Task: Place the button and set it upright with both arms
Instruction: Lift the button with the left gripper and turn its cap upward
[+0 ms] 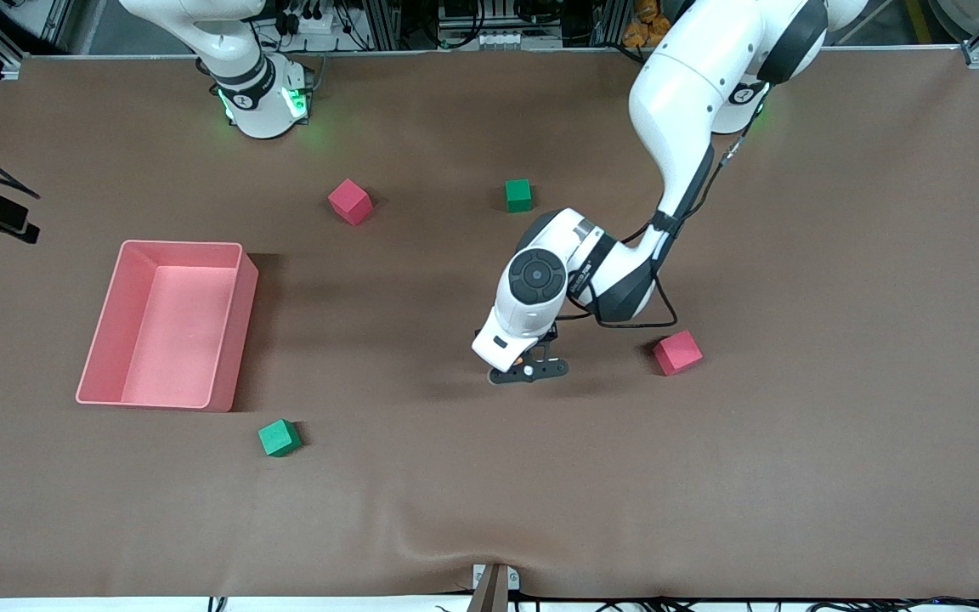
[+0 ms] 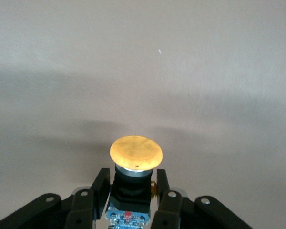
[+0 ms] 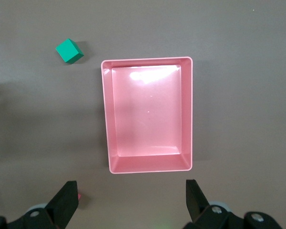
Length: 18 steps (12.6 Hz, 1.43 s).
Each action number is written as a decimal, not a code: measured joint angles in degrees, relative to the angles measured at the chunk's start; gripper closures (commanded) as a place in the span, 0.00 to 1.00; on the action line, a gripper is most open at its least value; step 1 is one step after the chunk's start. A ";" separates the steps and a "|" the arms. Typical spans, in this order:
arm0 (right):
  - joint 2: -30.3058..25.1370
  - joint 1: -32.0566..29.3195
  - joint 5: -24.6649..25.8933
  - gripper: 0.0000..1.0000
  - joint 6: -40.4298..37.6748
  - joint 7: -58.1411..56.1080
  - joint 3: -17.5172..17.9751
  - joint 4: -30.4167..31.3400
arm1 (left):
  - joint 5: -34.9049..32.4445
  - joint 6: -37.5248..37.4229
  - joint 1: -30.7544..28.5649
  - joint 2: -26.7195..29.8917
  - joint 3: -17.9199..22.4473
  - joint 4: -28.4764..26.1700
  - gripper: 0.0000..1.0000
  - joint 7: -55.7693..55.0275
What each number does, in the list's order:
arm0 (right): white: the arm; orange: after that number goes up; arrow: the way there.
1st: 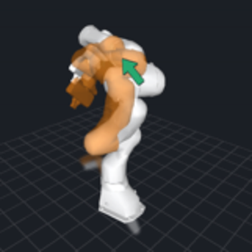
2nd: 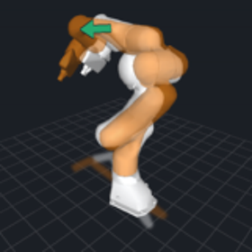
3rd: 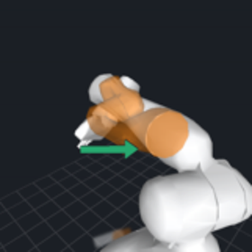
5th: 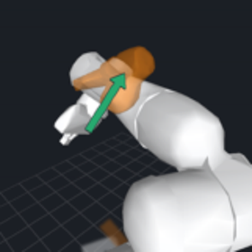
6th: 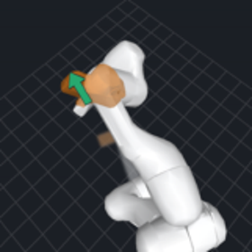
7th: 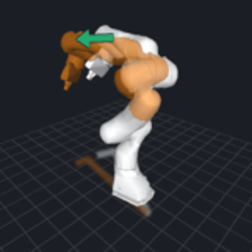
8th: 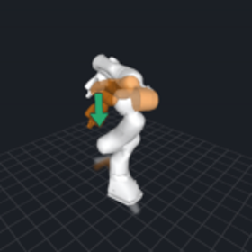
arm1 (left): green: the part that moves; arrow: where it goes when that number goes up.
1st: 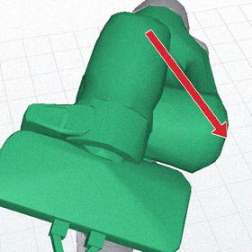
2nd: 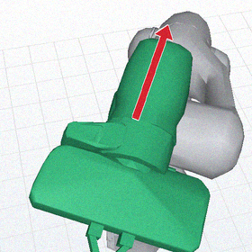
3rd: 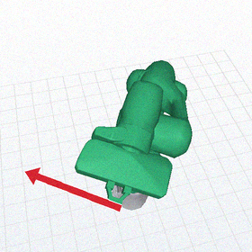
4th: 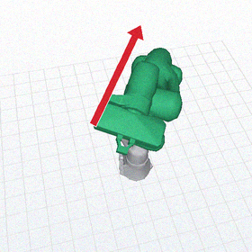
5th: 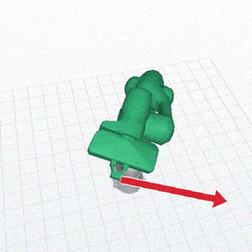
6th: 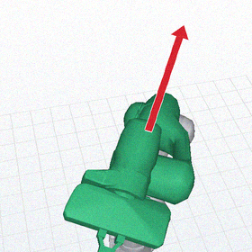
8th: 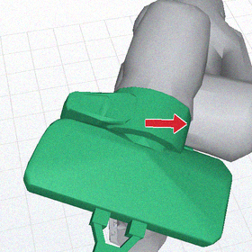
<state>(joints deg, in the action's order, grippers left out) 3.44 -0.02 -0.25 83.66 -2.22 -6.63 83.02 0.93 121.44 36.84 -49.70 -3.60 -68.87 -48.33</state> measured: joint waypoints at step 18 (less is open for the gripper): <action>-4.05 -0.09 -0.05 0.00 -5.17 3.01 -0.23 -2.33 | -32.71 -10.84 29.15 -0.39 13.07 -1.90 1.00 -53.15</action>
<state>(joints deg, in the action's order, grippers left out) -0.61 -0.11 -0.30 78.49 0.79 -6.86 80.69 -31.78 110.60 65.99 -50.10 9.47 -70.77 -101.48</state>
